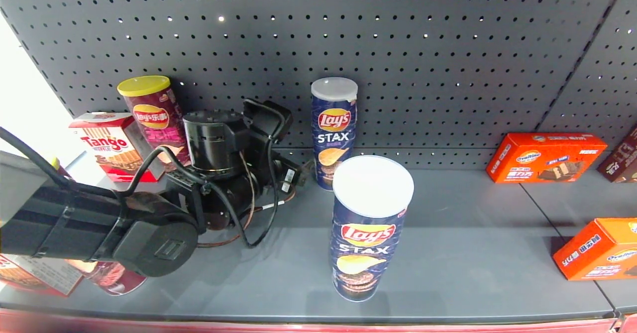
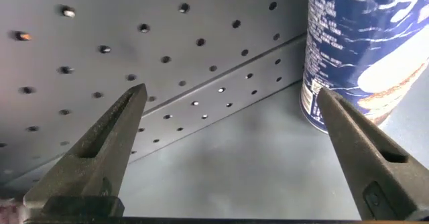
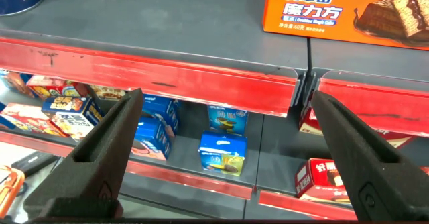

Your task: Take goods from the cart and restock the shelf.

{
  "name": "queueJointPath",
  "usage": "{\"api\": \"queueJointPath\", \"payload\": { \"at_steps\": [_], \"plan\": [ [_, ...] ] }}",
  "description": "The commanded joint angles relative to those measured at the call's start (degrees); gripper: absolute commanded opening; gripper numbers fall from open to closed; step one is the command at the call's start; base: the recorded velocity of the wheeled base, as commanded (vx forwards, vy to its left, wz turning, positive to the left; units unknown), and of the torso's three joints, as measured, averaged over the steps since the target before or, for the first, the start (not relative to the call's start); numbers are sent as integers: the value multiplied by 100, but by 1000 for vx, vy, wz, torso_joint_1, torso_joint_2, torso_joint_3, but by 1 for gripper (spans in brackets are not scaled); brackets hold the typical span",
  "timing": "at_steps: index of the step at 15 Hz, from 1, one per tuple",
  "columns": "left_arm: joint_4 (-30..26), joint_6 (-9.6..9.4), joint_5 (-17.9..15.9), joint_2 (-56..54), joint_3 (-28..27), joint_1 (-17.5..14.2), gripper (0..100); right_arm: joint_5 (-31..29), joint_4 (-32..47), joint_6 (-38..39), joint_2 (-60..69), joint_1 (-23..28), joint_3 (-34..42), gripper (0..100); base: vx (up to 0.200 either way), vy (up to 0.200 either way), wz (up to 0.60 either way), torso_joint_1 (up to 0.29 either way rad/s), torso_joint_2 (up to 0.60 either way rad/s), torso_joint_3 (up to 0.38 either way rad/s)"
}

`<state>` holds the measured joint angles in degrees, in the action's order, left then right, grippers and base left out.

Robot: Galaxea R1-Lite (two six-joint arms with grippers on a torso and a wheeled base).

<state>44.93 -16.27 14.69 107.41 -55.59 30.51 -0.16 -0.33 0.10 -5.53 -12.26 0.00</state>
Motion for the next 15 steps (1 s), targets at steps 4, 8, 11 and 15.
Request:
{"api": "queueJointPath", "payload": {
  "at_steps": [4,8,11,15],
  "plan": [
    [68,19,8,-766,338,174,100,-2,-2,-1,-9,-4,0,100,0,0,0,0,0,0],
    [33,239,8,-1706,848,658,100,-2,-2,-1,-9,-4,0,100,0,0,0,0,0,0],
    [7,265,-159,-2805,1701,965,100,-2,-2,-1,-9,-4,0,100,0,0,0,0,0,0],
    [-2,239,-142,-4228,2738,1677,100,-2,-2,-1,-9,-4,0,100,0,0,0,0,0,0]
  ]
}}
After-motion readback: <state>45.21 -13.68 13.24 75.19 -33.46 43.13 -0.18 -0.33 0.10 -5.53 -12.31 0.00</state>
